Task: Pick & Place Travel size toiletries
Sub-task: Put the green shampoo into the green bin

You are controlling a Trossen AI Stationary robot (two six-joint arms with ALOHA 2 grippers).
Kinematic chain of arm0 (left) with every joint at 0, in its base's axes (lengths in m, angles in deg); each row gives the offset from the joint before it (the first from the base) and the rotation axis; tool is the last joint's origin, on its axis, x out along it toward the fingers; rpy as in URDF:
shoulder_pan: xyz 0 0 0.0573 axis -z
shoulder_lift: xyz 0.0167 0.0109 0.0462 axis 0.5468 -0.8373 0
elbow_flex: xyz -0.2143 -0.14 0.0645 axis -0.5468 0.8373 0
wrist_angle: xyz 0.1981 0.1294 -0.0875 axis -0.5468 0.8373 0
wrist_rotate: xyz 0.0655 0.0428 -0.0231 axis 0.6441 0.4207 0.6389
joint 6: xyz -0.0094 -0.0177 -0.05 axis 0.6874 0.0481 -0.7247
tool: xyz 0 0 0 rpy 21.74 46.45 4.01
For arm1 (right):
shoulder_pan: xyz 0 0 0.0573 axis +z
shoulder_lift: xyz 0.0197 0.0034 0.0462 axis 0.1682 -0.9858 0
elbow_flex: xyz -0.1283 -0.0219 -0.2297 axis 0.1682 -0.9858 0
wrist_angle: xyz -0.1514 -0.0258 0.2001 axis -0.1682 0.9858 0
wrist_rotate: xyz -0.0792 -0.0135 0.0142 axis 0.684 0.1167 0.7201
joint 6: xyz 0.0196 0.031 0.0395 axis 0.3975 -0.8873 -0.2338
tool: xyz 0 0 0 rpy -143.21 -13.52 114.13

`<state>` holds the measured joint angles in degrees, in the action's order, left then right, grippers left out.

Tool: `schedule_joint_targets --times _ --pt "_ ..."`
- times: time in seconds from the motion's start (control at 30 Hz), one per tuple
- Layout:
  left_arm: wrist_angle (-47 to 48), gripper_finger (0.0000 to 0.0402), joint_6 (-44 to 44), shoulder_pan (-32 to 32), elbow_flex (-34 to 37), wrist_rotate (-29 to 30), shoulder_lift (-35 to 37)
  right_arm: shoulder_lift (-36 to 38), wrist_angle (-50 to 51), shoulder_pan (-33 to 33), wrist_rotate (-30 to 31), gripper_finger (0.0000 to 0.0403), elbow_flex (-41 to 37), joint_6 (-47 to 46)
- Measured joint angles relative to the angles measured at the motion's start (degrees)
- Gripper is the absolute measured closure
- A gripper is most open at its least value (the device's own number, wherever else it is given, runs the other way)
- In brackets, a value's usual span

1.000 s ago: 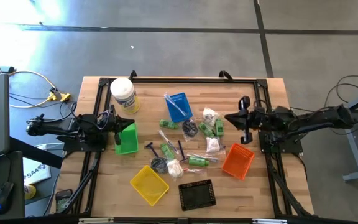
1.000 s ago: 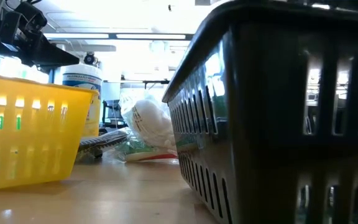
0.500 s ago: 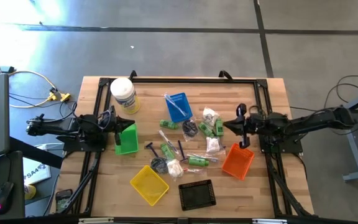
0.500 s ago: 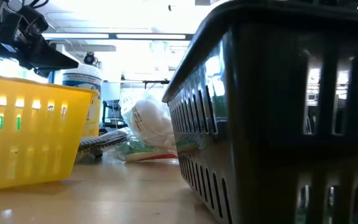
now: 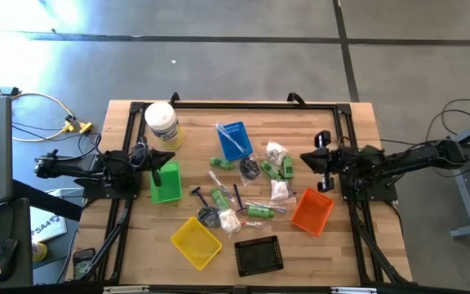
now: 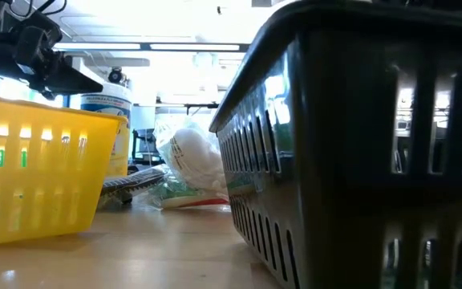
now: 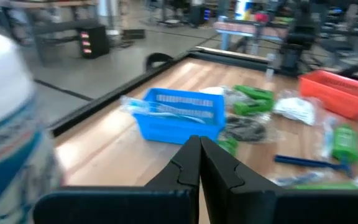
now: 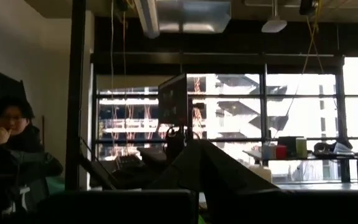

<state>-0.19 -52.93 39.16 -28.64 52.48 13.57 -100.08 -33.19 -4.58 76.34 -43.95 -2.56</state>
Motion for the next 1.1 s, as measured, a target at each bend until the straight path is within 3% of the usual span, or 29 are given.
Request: schedule_joint_targets --times 0.2,0.47,0.73,0.93,1.1 --pt "-0.01 0.0402 -5.11 -0.01 0.0 1.25 0.0 -2.91 2.19 0.0 2.43 0.04 -0.02 2.92" --pt "0.12 0.0402 -5.14 -0.01 0.0 1.28 0.0 -3.53 -1.57 0.0 2.2 0.04 -0.01 2.72" --pt "-0.06 0.0402 -10.5 -0.01 -1.0 -3.47 -1.53 -4.31 6.0 0.27 0.95 0.04 -0.01 -6.83" --pt "-5.44 0.0402 -10.63 -0.01 -3.59 -4.88 -11.98 -6.88 7.22 0.98 0.06 0.04 -0.02 -6.02" --pt "-12.69 0.0402 -7.37 -0.01 -9.97 -5.45 -27.05 -7.8 6.45 0.85 0.5 0.04 -0.02 -5.82"
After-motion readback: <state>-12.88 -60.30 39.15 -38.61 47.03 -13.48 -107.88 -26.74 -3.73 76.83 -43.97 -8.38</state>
